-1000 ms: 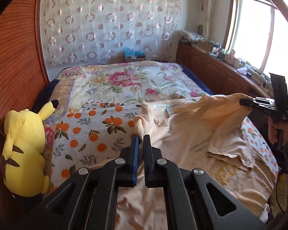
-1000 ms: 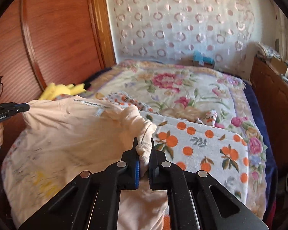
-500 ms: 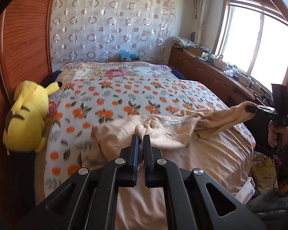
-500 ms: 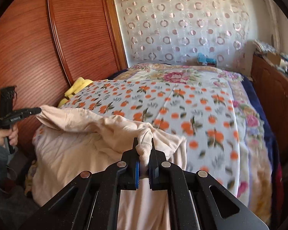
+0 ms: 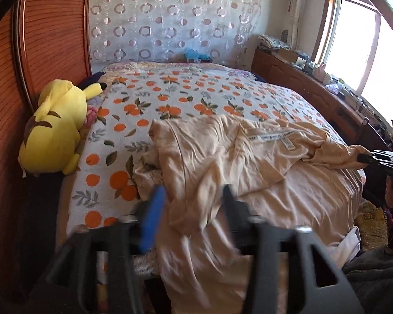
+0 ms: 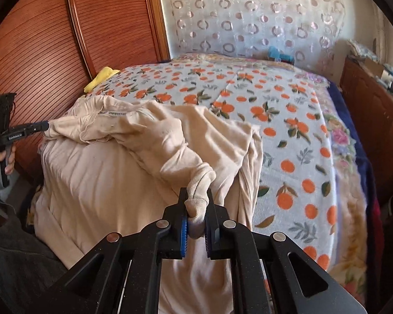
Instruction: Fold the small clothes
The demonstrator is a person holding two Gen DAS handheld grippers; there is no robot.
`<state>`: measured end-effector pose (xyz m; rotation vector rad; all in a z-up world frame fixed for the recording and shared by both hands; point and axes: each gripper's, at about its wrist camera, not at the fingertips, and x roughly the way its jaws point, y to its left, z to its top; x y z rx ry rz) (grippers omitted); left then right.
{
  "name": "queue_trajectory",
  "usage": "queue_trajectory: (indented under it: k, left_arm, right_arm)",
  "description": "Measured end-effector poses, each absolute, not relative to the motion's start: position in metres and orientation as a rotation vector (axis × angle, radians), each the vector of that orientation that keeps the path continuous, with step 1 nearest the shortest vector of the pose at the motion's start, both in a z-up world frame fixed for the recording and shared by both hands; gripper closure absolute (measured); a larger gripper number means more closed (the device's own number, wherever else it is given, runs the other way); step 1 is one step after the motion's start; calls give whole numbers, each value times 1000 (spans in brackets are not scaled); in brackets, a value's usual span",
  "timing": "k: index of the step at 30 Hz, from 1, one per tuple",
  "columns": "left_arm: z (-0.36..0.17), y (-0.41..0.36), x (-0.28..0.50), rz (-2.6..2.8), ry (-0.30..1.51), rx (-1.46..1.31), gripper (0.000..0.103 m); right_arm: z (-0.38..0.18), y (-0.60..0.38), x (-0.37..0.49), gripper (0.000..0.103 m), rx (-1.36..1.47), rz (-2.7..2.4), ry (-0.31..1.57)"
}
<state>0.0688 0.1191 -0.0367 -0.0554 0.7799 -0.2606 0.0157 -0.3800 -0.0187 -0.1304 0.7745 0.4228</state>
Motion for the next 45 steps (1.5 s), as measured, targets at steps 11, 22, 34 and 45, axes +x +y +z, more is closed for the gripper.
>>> queue_trajectory:
  k: [11,22,34,45]
  left_arm:
    - [-26,72,93,-358,750,-51,23]
    - [-63,20,166,-439,884,10,47]
    - [-39,19,119,-502,789,60,95]
    - [-14,55,27,-500,767,-37,96]
  right_arm:
    - [-1,-341,21,48,-149,491,712]
    - [-49,-315,99,59,-76,521,850]
    - [-30,-312,68,97,-58,632,749]
    - [-15,-319,-3,98,-97,684,763]
